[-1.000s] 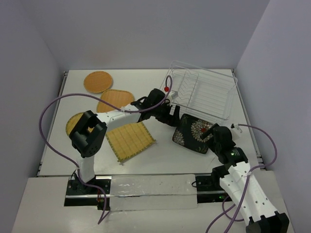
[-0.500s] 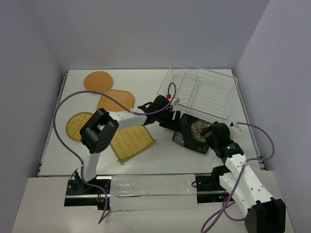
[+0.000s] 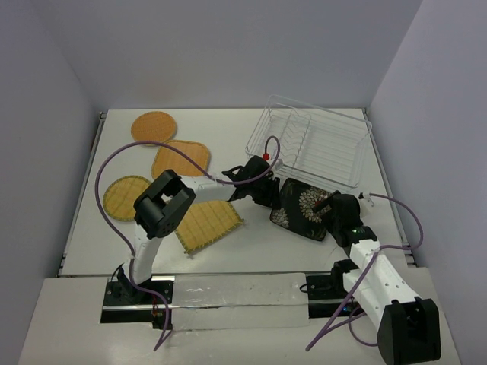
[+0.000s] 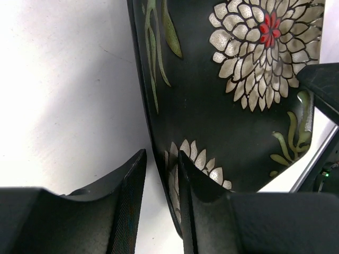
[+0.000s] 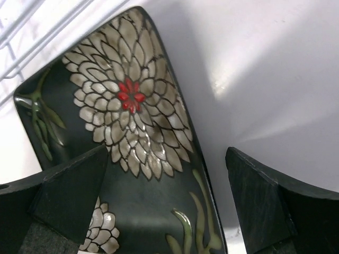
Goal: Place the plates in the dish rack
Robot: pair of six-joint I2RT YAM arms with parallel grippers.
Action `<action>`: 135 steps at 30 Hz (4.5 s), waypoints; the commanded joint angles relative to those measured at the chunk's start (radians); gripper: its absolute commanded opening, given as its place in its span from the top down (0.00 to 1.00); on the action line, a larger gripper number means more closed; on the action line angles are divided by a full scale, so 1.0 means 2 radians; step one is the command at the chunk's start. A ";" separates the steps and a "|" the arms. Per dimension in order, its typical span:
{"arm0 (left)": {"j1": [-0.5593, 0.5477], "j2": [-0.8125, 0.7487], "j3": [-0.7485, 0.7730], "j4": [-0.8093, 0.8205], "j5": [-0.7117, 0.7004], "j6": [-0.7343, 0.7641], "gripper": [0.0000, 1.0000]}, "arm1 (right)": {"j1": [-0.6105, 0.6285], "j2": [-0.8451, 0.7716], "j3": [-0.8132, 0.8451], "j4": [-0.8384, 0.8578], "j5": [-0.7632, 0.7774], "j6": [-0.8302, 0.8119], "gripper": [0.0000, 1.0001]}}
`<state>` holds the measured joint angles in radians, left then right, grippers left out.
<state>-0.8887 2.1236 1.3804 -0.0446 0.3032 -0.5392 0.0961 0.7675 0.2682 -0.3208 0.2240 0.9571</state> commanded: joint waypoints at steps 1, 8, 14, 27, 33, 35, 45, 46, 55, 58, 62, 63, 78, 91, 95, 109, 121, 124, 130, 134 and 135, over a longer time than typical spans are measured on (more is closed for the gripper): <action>-0.003 0.010 0.004 0.008 -0.017 -0.003 0.63 | -0.007 0.008 -0.023 0.031 -0.030 -0.014 0.00; -0.003 0.013 0.000 -0.006 -0.032 0.007 0.89 | -0.011 0.002 -0.035 0.070 -0.076 -0.039 0.09; -0.003 0.017 -0.012 -0.015 -0.034 0.006 1.00 | -0.012 -0.084 -0.040 0.105 -0.149 -0.055 0.15; -0.003 -0.001 -0.044 -0.013 -0.018 0.005 1.00 | -0.013 -0.181 -0.050 0.146 -0.187 -0.065 0.25; -0.004 0.000 -0.041 -0.012 -0.008 0.010 1.00 | -0.013 -0.131 -0.059 0.209 -0.243 -0.073 0.31; -0.003 0.002 -0.040 -0.011 -0.004 0.009 1.00 | -0.013 -0.121 -0.065 0.234 -0.260 -0.074 0.32; -0.004 0.001 -0.039 -0.006 -0.002 0.007 1.00 | -0.013 -0.085 -0.056 0.272 -0.310 -0.098 0.66; -0.003 -0.001 -0.040 -0.004 0.000 0.008 1.00 | -0.013 -0.082 -0.053 0.271 -0.317 -0.100 0.69; -0.002 -0.031 -0.049 0.002 -0.018 0.007 0.98 | -0.012 -0.101 -0.014 0.230 -0.360 -0.156 1.00; 0.001 -0.057 -0.050 -0.009 -0.025 0.001 0.91 | -0.010 -0.128 0.017 0.170 -0.329 -0.189 1.00; 0.002 -0.108 -0.060 -0.012 -0.044 0.004 0.68 | -0.010 -0.147 0.047 0.101 -0.281 -0.215 1.00; 0.002 -0.122 -0.060 -0.018 -0.050 0.006 0.60 | -0.010 -0.148 0.050 0.098 -0.273 -0.214 1.00; 0.013 -0.246 -0.033 -0.103 -0.181 0.022 0.02 | -0.005 -0.144 0.095 0.074 -0.221 -0.260 1.00; 0.070 -0.317 -0.050 -0.095 -0.232 0.009 0.01 | 0.012 -0.096 0.234 0.102 -0.233 -0.388 1.00; 0.104 -0.342 -0.057 -0.099 -0.238 0.009 0.01 | 0.012 -0.038 0.294 0.129 -0.235 -0.427 1.00; 0.205 -0.441 -0.114 -0.113 -0.286 0.013 0.01 | 0.016 0.244 0.621 0.133 -0.269 -0.777 1.00; 0.253 -0.452 -0.121 -0.109 -0.297 0.022 0.01 | -0.002 0.524 0.958 -0.079 -0.296 -0.992 1.00; 0.264 -0.437 -0.116 -0.109 -0.288 0.023 0.01 | -0.004 0.551 0.983 -0.103 -0.321 -1.013 1.00; 0.279 -0.422 -0.103 -0.109 -0.275 0.027 0.01 | -0.007 0.586 0.991 -0.101 -0.328 -1.031 1.00; 0.286 -0.418 -0.101 -0.107 -0.273 0.031 0.01 | -0.007 0.605 0.987 -0.101 -0.345 -1.030 1.00; 0.288 -0.418 -0.101 -0.107 -0.272 0.031 0.01 | -0.007 0.611 0.988 -0.101 -0.343 -1.031 1.00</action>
<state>-0.3293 1.2861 1.1210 -0.2821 -0.2585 -0.5003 0.0868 2.0012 2.1596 -0.6599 -0.4056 -1.0487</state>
